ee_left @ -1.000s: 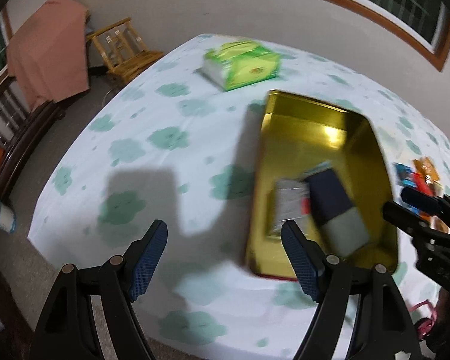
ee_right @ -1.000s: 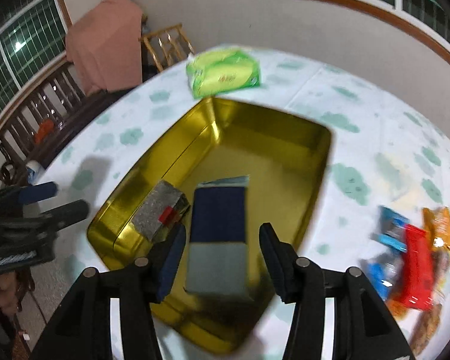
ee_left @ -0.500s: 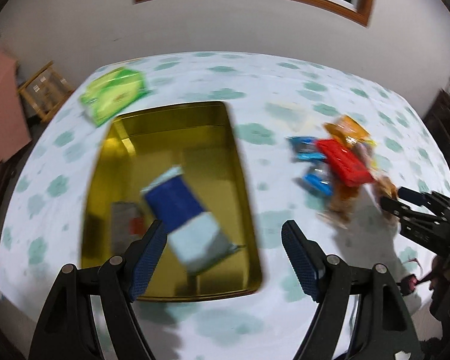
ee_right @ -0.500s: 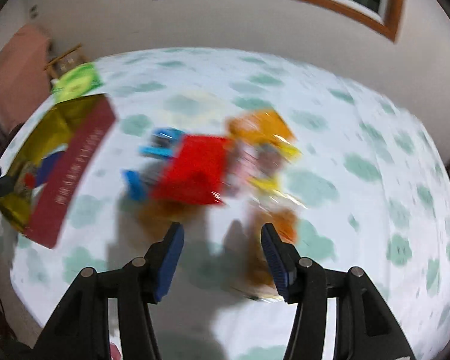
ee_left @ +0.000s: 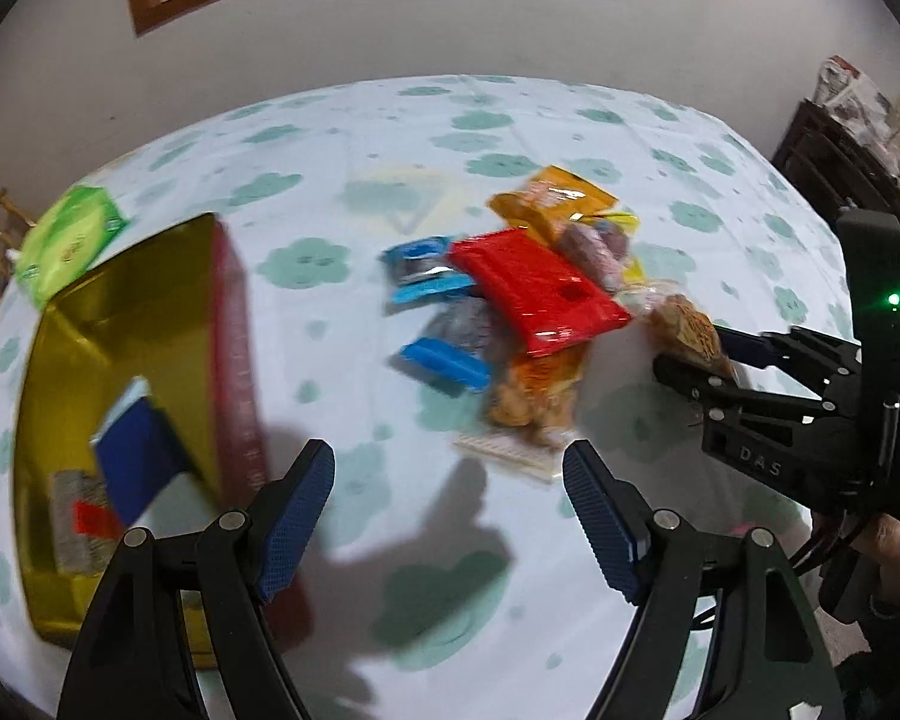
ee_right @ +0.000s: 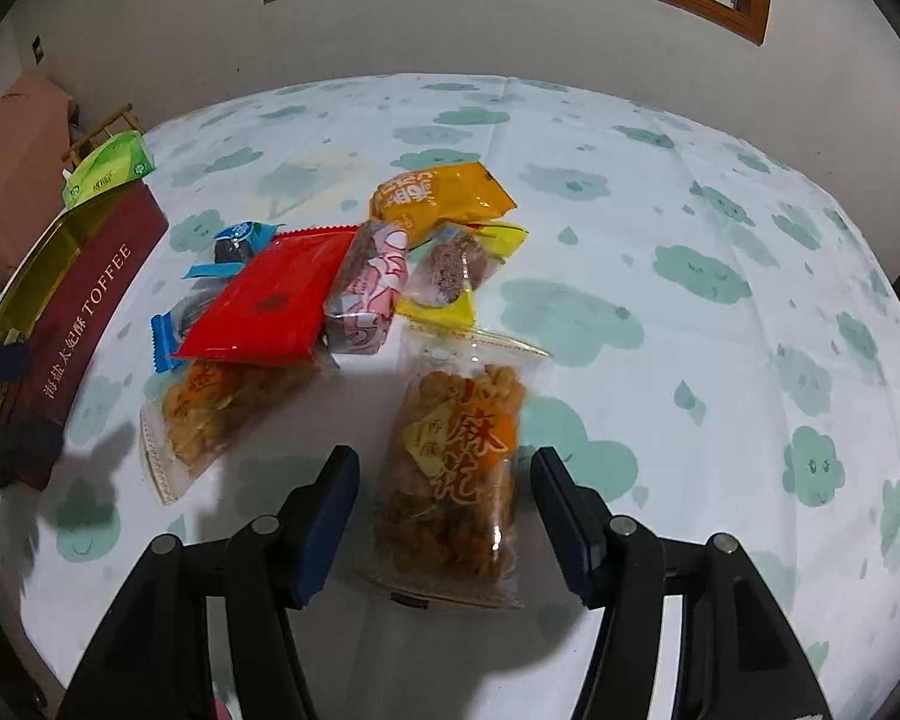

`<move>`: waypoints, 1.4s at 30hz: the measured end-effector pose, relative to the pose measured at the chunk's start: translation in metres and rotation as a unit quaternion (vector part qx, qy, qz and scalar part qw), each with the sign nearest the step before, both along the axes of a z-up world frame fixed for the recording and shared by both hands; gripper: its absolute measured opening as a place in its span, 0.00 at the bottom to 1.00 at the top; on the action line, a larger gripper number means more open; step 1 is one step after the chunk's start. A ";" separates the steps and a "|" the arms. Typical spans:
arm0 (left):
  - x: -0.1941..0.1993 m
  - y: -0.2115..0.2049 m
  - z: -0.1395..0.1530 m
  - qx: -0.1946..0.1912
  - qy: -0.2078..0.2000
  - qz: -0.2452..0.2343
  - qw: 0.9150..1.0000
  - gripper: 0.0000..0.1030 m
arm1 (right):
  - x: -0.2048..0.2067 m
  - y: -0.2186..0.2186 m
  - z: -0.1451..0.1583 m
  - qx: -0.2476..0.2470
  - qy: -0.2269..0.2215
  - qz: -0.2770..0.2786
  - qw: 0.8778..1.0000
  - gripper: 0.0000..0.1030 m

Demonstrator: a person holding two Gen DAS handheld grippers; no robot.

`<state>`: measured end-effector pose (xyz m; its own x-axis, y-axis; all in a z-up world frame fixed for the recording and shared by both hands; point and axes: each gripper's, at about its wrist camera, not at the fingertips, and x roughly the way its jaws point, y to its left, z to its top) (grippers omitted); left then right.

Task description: Organize snacks

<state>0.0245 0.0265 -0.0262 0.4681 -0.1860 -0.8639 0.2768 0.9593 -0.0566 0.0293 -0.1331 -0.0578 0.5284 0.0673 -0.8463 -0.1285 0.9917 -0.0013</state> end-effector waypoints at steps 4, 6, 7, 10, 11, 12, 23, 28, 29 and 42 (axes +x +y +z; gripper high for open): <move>0.007 -0.011 -0.012 -0.010 0.018 -0.013 1.000 0.73 | -0.002 -0.015 0.001 0.011 -0.011 -0.003 1.000 0.39; 0.009 -0.015 -0.017 -0.014 0.027 -0.017 0.999 0.73 | -0.001 -0.025 0.000 0.007 -0.018 -0.011 1.000 0.39; 0.012 -0.017 -0.021 -0.013 0.033 -0.018 0.999 0.72 | -0.001 -0.034 0.000 0.007 -0.021 -0.018 1.000 0.39; 0.016 -0.024 -0.026 -0.010 0.039 -0.021 0.999 0.70 | 0.001 -0.056 0.000 0.007 -0.027 -0.037 0.999 0.39; 0.017 -0.026 -0.027 -0.008 0.041 -0.022 0.999 0.70 | 0.002 -0.062 0.000 0.004 -0.029 -0.041 0.999 0.39; 0.019 -0.028 -0.028 -0.008 0.042 -0.024 0.999 0.69 | 0.003 -0.067 0.000 0.002 -0.032 -0.045 0.999 0.39; 0.047 -0.054 -0.037 -0.004 0.051 -0.036 0.998 0.57 | 0.005 -0.087 -0.003 0.006 -0.055 -0.053 0.997 0.39; 0.057 -0.062 -0.036 0.001 0.047 -0.038 0.998 0.45 | 0.004 -0.087 -0.003 0.006 -0.055 -0.054 0.997 0.39; 0.056 -0.062 -0.036 0.002 0.046 -0.038 0.998 0.43 | 0.004 -0.087 -0.003 0.006 -0.055 -0.054 0.997 0.39; 0.019 -0.049 -0.034 -0.012 0.062 -0.038 0.997 0.33 | 0.004 -0.088 -0.004 0.008 -0.055 -0.054 0.997 0.40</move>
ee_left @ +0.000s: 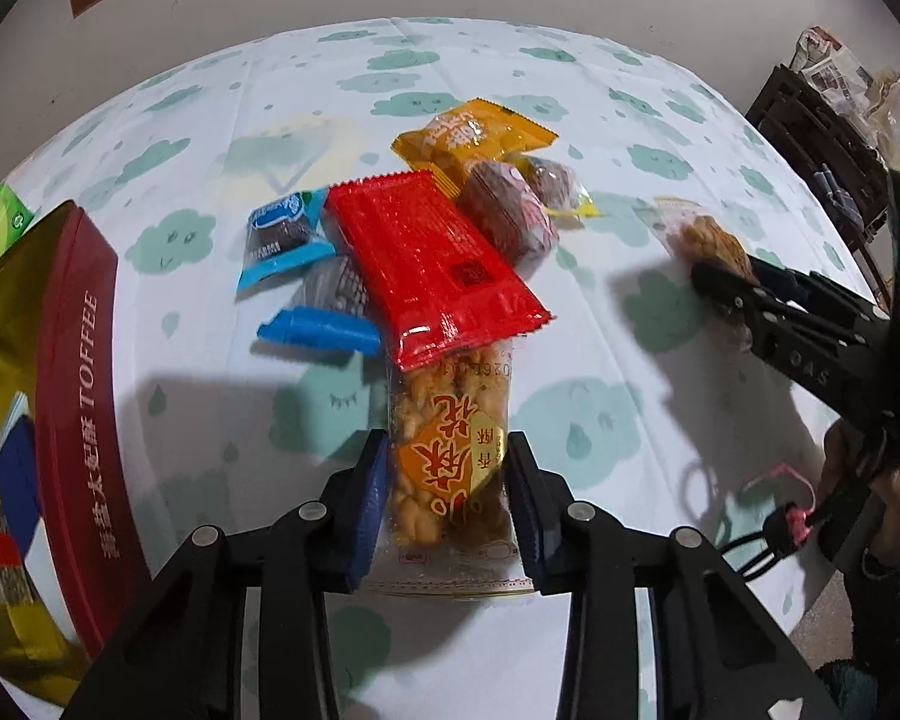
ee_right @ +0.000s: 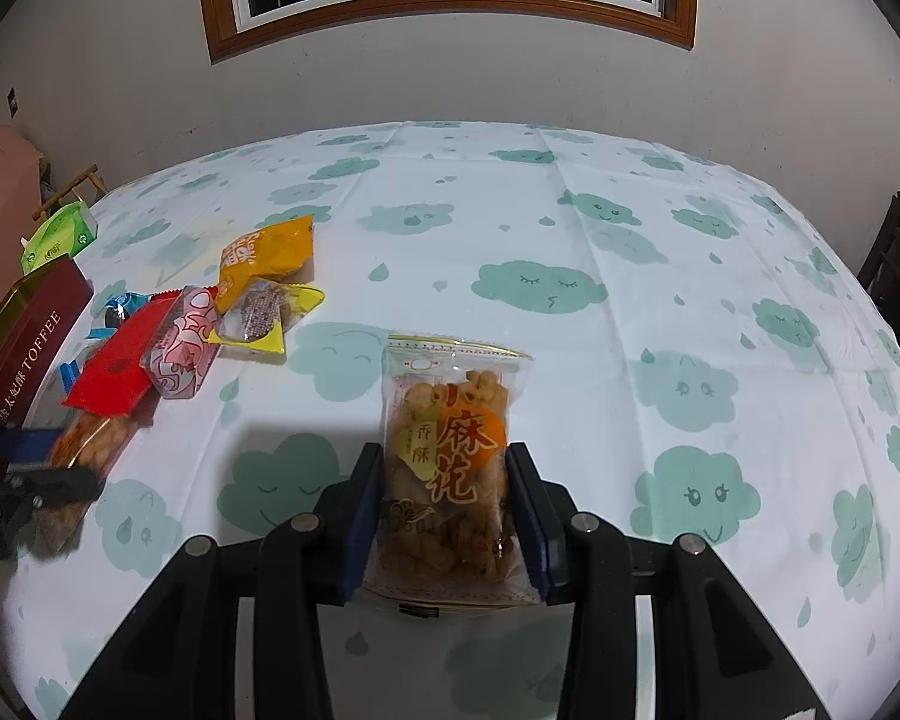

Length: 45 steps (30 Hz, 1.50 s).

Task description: Organize snacks

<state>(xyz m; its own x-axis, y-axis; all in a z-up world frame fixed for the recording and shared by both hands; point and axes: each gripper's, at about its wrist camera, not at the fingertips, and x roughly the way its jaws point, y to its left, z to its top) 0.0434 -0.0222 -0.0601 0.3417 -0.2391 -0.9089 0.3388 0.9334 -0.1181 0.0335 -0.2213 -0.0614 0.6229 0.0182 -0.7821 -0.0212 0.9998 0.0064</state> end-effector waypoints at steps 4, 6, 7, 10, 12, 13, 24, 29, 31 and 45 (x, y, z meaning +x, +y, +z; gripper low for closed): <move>0.001 -0.005 0.000 0.005 0.000 0.001 1.000 0.34 | 0.000 0.001 0.000 0.002 0.000 0.001 1.000 0.41; 0.003 -0.007 -0.001 0.007 -0.002 0.005 1.000 0.34 | 0.000 0.001 0.000 0.001 0.000 0.001 1.000 0.41; 0.004 -0.008 -0.001 0.010 -0.003 0.007 1.000 0.34 | 0.000 0.001 0.000 0.001 0.000 0.001 1.000 0.41; 0.005 -0.010 -0.001 0.019 -0.004 0.010 1.000 0.32 | 0.000 0.002 0.000 -0.001 0.001 0.002 1.000 0.42; 0.005 -0.010 0.000 0.016 -0.002 0.012 1.000 0.32 | 0.001 0.002 0.001 -0.003 0.001 0.002 1.000 0.42; 0.005 -0.010 0.000 0.014 0.001 0.014 1.000 0.32 | 0.001 0.003 0.000 -0.005 0.001 0.002 1.000 0.42; -0.013 0.002 0.018 -0.001 -0.003 0.018 1.000 0.32 | 0.002 0.007 0.000 -0.018 0.002 0.002 1.000 0.42; -0.023 0.014 0.033 -0.007 -0.017 0.023 1.000 0.32 | 0.001 0.007 0.000 -0.020 0.002 0.002 1.000 0.42; -0.027 0.020 0.041 -0.008 -0.024 0.025 0.999 0.32 | 0.001 0.007 0.000 -0.020 0.002 0.002 1.000 0.42; -0.022 0.109 0.084 0.012 -0.078 0.107 0.991 0.32 | 0.001 0.008 -0.001 -0.021 0.002 0.002 1.000 0.42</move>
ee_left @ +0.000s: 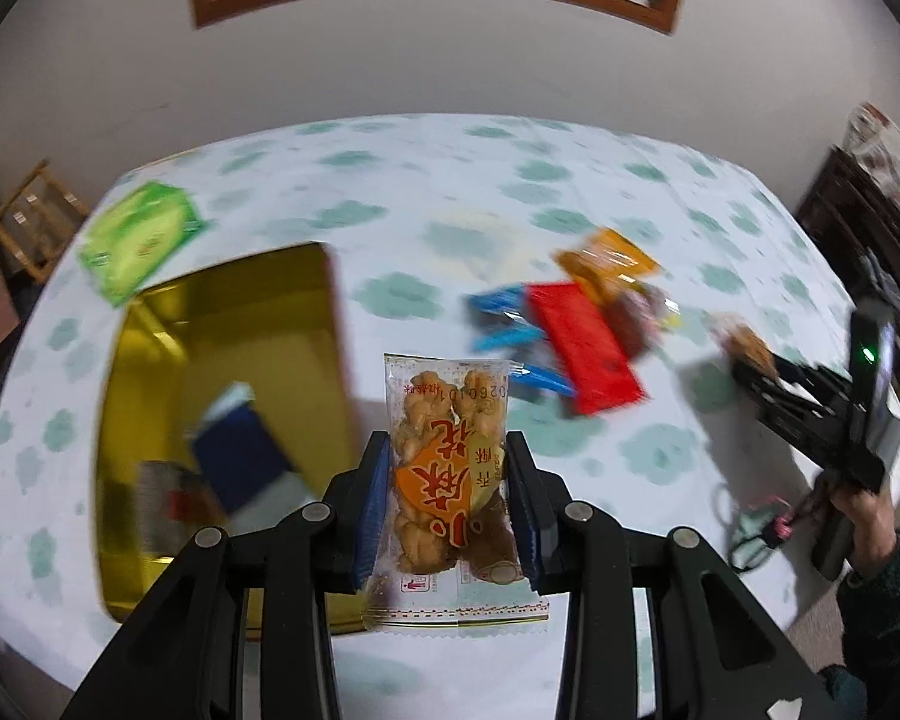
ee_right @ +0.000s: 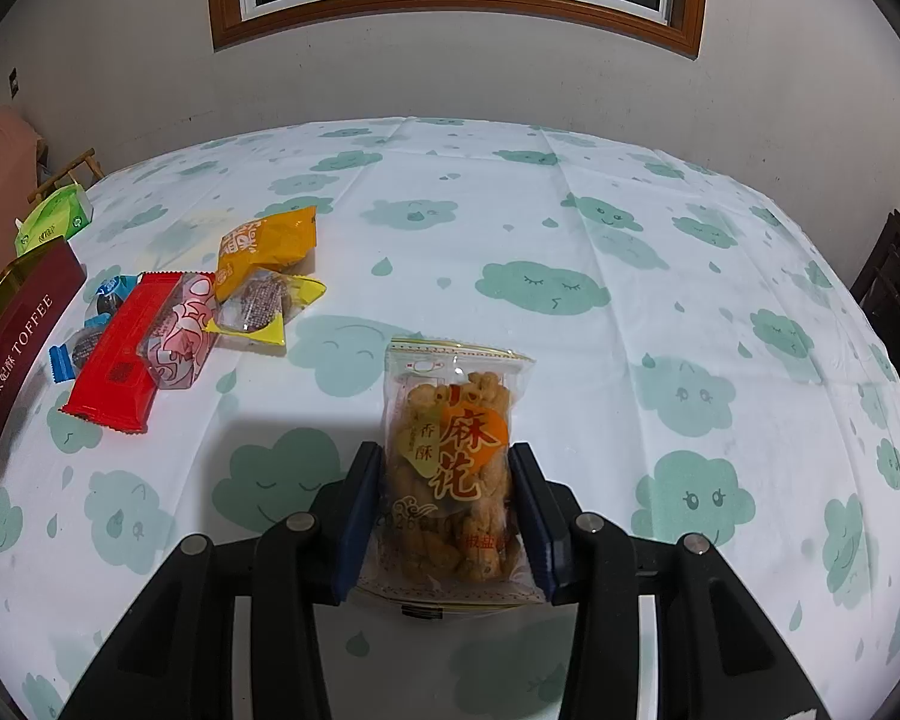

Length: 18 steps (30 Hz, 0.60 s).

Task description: Organize snacks

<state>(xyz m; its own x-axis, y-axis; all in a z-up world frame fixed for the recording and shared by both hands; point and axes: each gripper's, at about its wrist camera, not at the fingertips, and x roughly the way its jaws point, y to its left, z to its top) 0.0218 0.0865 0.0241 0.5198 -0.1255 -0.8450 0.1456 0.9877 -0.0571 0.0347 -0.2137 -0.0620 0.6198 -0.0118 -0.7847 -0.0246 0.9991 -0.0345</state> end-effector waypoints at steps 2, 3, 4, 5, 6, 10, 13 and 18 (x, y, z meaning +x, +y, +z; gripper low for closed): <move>0.005 0.018 0.000 0.005 0.001 0.019 1.000 0.32 | 0.000 0.000 0.000 0.000 0.000 0.000 1.000 0.42; 0.007 0.027 -0.001 0.008 0.003 0.028 1.000 0.32 | 0.000 0.000 0.000 0.000 0.000 0.000 1.000 0.42; 0.010 0.040 -0.003 0.011 0.007 0.040 0.999 0.32 | 0.000 0.000 0.000 0.000 0.000 0.000 1.000 0.42; 0.012 0.049 -0.005 0.013 0.010 0.047 0.999 0.32 | 0.000 0.000 0.000 0.000 0.000 0.000 1.000 0.42; 0.013 0.056 -0.007 0.015 0.012 0.052 0.998 0.32 | 0.000 0.000 0.000 0.000 0.000 0.000 1.000 0.42; 0.017 0.085 -0.020 0.023 0.033 0.075 0.996 0.32 | 0.000 0.000 0.000 0.000 0.000 0.000 1.000 0.42; 0.017 0.098 -0.030 0.034 0.047 0.087 0.994 0.32 | 0.000 0.000 0.000 0.000 0.000 0.000 1.000 0.42; 0.015 0.110 -0.046 0.045 0.064 0.092 0.993 0.32 | 0.000 0.000 0.000 0.000 0.000 0.000 1.000 0.42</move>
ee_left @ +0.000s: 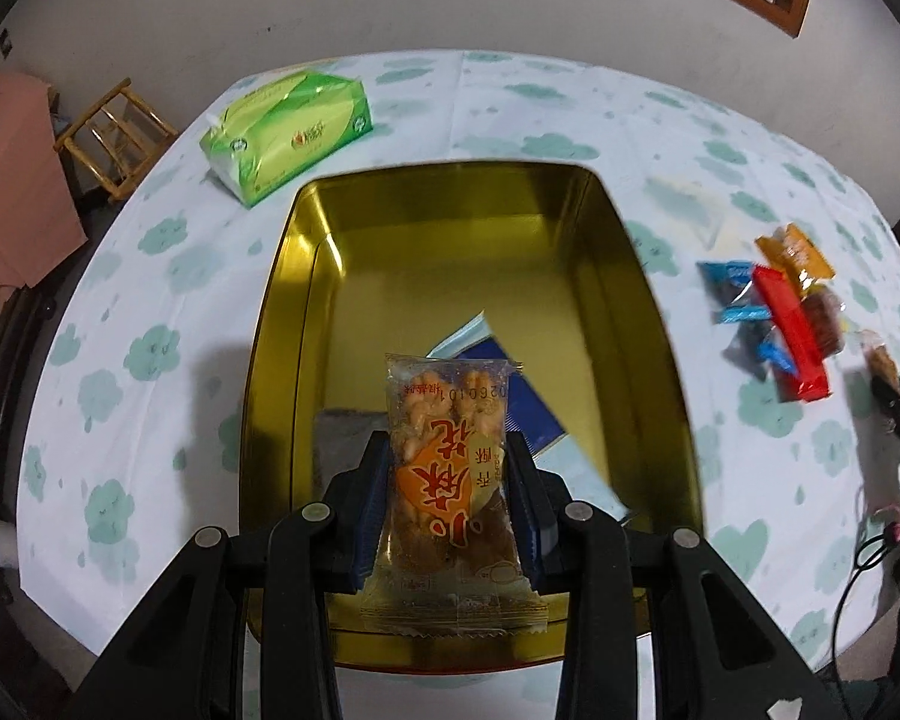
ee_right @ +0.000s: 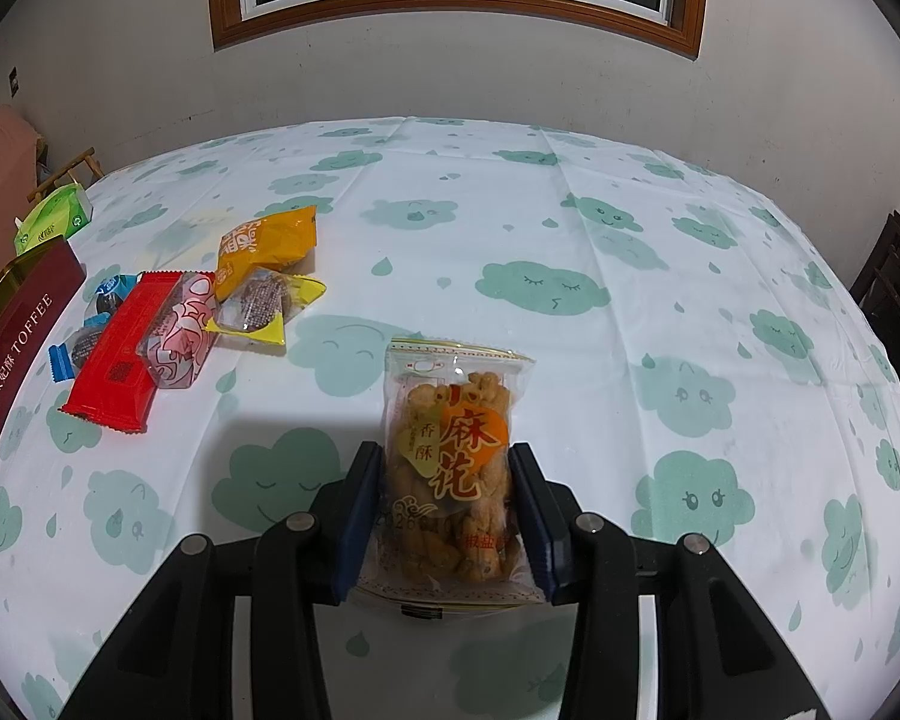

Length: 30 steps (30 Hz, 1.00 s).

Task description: Organize snacks

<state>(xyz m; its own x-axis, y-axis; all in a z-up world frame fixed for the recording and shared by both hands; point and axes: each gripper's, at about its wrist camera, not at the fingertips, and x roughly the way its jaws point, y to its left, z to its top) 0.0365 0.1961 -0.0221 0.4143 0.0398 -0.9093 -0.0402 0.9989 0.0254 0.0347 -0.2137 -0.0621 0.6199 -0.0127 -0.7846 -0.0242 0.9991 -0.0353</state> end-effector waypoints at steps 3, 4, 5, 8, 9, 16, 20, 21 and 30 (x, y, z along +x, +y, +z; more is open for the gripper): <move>0.000 0.002 -0.010 0.008 0.018 -0.002 1.000 0.32 | 0.000 0.000 0.000 0.000 0.000 0.000 1.000 0.42; 0.000 0.003 -0.014 0.012 0.023 -0.001 1.000 0.32 | 0.000 0.000 0.000 0.000 0.000 0.000 1.000 0.42; -0.001 0.003 -0.014 0.018 0.018 -0.004 1.000 0.32 | 0.000 0.000 0.000 0.000 0.000 0.000 1.000 0.42; -0.002 0.001 -0.015 0.025 0.017 -0.010 0.999 0.32 | 0.000 0.000 0.000 0.000 0.000 0.000 1.000 0.42; -0.002 0.001 -0.015 0.026 0.017 -0.011 0.999 0.32 | 0.000 0.000 0.000 0.000 0.000 0.000 1.000 0.42; -0.002 -0.004 -0.016 0.047 0.020 -0.017 0.999 0.35 | 0.000 0.001 0.000 -0.001 0.000 0.000 1.000 0.42; -0.002 -0.007 -0.016 0.057 0.020 -0.020 0.998 0.35 | 0.001 0.000 0.000 -0.002 0.009 -0.002 1.000 0.42; -0.002 -0.008 -0.016 0.058 0.020 -0.021 0.998 0.35 | 0.002 0.000 0.000 -0.003 0.015 -0.002 1.000 0.42; -0.004 -0.009 -0.014 0.055 0.014 -0.022 0.998 0.43 | 0.010 -0.001 0.003 -0.006 0.047 -0.001 0.999 0.42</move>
